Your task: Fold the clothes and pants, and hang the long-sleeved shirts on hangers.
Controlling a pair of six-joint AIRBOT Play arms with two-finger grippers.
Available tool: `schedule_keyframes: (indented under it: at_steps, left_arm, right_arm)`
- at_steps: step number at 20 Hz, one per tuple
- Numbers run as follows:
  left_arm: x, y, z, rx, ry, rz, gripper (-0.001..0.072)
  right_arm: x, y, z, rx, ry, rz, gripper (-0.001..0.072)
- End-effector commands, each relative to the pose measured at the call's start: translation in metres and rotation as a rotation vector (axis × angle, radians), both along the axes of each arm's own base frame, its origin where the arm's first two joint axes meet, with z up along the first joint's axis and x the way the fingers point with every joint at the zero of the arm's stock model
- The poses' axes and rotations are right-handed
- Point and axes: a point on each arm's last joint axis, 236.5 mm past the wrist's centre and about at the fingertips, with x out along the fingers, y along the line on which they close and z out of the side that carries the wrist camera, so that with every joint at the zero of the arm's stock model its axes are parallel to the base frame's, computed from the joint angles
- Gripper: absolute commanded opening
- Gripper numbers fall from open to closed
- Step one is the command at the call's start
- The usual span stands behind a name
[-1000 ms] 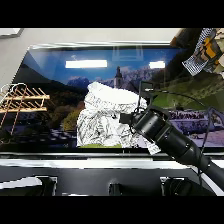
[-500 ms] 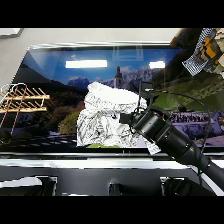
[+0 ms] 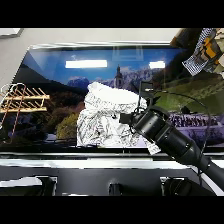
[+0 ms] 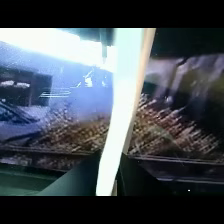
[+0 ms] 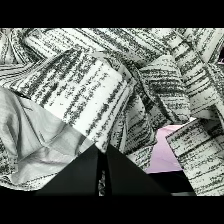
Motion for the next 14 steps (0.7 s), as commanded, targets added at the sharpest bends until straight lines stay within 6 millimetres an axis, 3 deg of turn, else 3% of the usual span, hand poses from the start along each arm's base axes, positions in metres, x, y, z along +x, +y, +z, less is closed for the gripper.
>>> schedule_keyframes:
  at_steps: [1,8,10,14]
  left_arm:
    - [-0.001,-0.002,0.000,-0.007,0.005,-0.002,0.0051]
    - [-0.001,-0.002,0.000,-0.008,0.004,-0.001,0.0049]
    - [0.005,-0.006,0.001,-0.029,-0.022,0.014,0.0243]
    - [0.013,-0.012,0.002,-0.044,-0.040,0.013,0.0270]
  right_arm:
    - [0.000,0.000,0.000,-0.001,0.001,0.000,0.0033]
    - [0.000,0.000,0.000,-0.002,0.000,0.000,0.0033]
    - [0.000,0.000,0.000,-0.002,0.000,0.000,0.0033]
    - [0.000,0.000,0.000,-0.002,-0.001,0.000,0.0033]
